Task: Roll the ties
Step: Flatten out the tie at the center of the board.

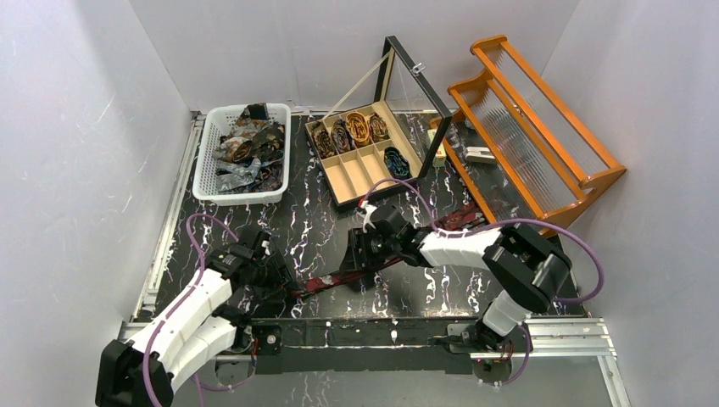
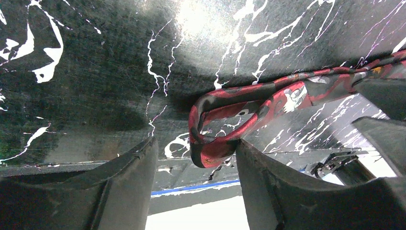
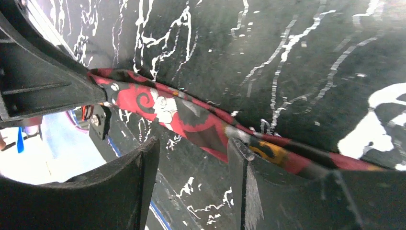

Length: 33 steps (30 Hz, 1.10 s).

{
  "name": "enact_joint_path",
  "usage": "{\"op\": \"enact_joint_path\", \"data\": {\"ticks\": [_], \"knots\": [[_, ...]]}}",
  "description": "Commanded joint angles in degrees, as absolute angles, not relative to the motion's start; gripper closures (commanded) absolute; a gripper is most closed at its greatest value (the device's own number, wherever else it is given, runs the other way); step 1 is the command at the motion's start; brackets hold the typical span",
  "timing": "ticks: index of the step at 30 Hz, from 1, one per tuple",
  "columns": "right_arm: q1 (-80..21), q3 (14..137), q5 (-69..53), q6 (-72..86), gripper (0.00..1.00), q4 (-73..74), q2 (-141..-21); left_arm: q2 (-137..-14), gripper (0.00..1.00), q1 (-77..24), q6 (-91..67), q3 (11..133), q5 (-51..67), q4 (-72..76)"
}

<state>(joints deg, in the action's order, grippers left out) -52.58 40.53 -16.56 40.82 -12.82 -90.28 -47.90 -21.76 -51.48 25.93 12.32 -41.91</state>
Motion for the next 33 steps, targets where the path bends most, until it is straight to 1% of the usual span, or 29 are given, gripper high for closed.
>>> {"op": "enact_joint_path", "data": {"ticks": [1,8,16,21,24,27,29,31,33], "knots": [[-54.76,46.37,-20.36,41.25,0.38,-11.59,-91.97,-46.52,0.44,-23.65,-55.16,25.45,9.17,-41.92],[-57.10,49.63,-20.82,39.09,0.39,-8.53,-94.90,-46.04,0.52,-24.67,-57.38,24.03,8.55,-40.03],[-57.95,50.87,-22.29,38.65,0.39,-7.84,-96.47,-45.75,0.67,-26.03,-59.85,22.88,6.44,-36.43],[-59.25,53.96,-22.93,37.15,0.39,-5.15,-98.28,-44.81,0.81,-27.08,-60.59,21.01,4.84,-35.46],[-60.35,55.90,-22.94,36.39,0.39,-3.36,-99.85,-43.79,0.84,-27.83,-61.07,20.66,4.14,-35.75],[-61.40,57.74,-22.96,36.32,0.40,-2.63,-101.11,-42.74,0.83,-28.11,-61.50,20.65,3.61,-37.11],[-62.45,59.40,-22.33,36.09,0.40,-1.51,-101.85,-42.08,0.75,-28.20,-61.52,21.06,3.08,-39.23],[-63.46,61.18,-21.45,35.66,0.41,-0.54,-102.73,-41.19,0.70,-28.21,-61.25,22.03,2.02,-42.24],[-64.29,63.09,-21.73,35.36,0.44,-0.20,-103.86,-40.10,0.61,-28.21,-61.09,23.40,0.82,-45.41]]}}
